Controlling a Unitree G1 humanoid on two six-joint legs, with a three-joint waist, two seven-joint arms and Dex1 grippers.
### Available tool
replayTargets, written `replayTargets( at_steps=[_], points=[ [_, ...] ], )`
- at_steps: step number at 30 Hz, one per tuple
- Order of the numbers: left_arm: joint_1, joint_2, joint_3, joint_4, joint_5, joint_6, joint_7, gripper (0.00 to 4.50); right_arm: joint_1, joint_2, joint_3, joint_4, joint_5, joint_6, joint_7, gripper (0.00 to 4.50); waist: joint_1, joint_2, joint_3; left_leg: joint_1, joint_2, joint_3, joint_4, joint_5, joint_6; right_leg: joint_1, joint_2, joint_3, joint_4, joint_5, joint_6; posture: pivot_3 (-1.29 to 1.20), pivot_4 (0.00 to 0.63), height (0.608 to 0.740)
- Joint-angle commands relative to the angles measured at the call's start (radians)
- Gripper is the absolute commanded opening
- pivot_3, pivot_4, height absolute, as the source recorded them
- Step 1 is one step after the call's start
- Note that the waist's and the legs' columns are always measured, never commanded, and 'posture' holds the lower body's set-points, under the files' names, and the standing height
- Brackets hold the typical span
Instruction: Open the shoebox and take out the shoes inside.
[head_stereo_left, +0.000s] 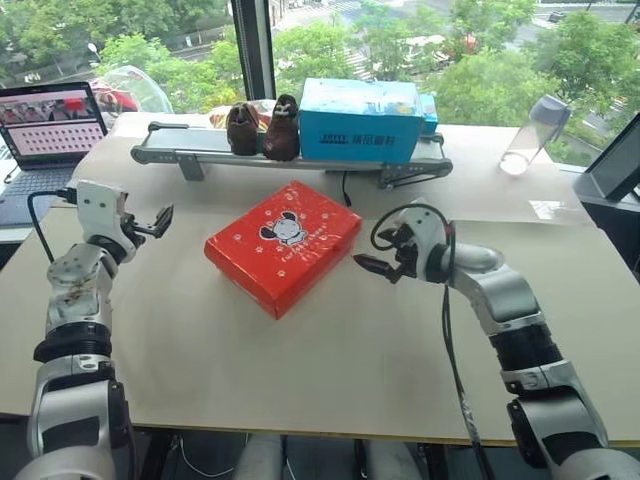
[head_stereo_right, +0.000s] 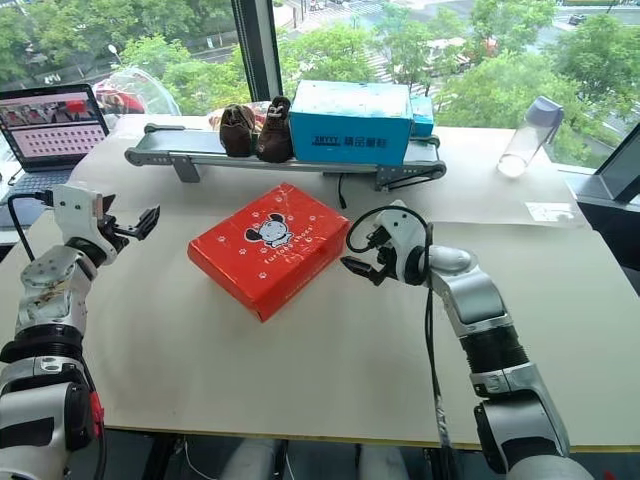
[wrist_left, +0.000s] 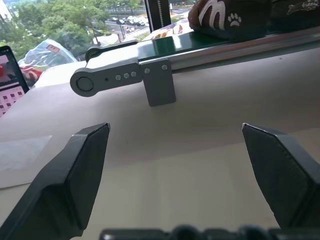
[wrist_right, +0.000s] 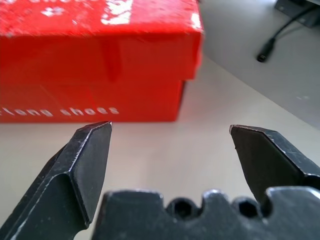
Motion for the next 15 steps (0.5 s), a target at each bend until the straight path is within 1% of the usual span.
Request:
replayTargets(
  at_steps=[1,4,6,8,10,12,15],
  points=[
    [-0.014,0.099,0.057,0.008,-0.05,-0.016,-0.114,4.5,0.02,-0.095,-0.064,-0.122,0.044,0.043,0.079,4.46,-0.005,0.0,0.0,0.0,0.0,0.0,0.0,0.0,0.0,0.0,0.0,0.0,0.0,0.0,0.0,0.0,0.15,0.74],
    [-0.008,0.138,0.06,-0.003,-0.098,0.003,-0.255,4.5,0.034,-0.15,-0.065,-0.181,0.083,0.071,0.149,4.46,-0.016,0.0,0.0,0.001,0.0,0.0,0.0,0.0,0.0,0.001,0.0,0.0,0.0,0.0,0.0,0.0,0.15,0.74],
    [0.013,0.168,0.032,-0.073,-0.148,0.066,-0.433,4.5,0.038,-0.193,-0.066,-0.233,0.127,0.099,0.225,4.46,-0.018,0.0,0.0,0.002,0.0,0.0,0.0,0.0,0.0,0.002,0.0,0.0,0.0,0.0,0.0,0.0,0.15,0.74],
    [0.03,0.187,0.008,-0.137,-0.183,0.136,-0.55,4.5,0.037,-0.22,-0.068,-0.268,0.166,0.131,0.275,4.46,-0.019,0.0,0.0,0.002,0.0,0.0,0.0,0.0,0.0,0.002,0.0,0.0,0.0,0.0,0.0,0.0,0.15,0.74],
    [0.036,0.192,-0.009,-0.174,-0.19,0.177,-0.597,4.5,0.028,-0.22,-0.074,-0.276,0.19,0.152,0.285,4.46,-0.019,0.0,0.0,0.002,0.001,0.0,0.001,0.0,0.0,0.002,0.0,0.0,0.0,0.0,0.0,0.0,0.15,0.74],
    [0.028,0.191,-0.025,-0.188,-0.173,0.19,-0.601,4.5,0.016,-0.201,-0.078,-0.268,0.206,0.17,0.275,4.46,-0.02,0.0,0.0,0.002,0.001,0.0,0.001,0.0,0.0,0.002,0.0,0.0,0.0,0.0,0.0,0.0,0.15,0.74],
    [0.031,0.181,-0.049,-0.249,-0.175,0.223,-0.615,4.5,0.036,-0.16,-0.019,-0.256,0.182,0.15,0.258,4.46,-0.021,0.0,0.001,0.002,0.001,0.0,0.001,0.0,0.0,0.002,0.0,0.0,0.0,0.0,0.0,0.0,0.15,0.74]
  ],
)
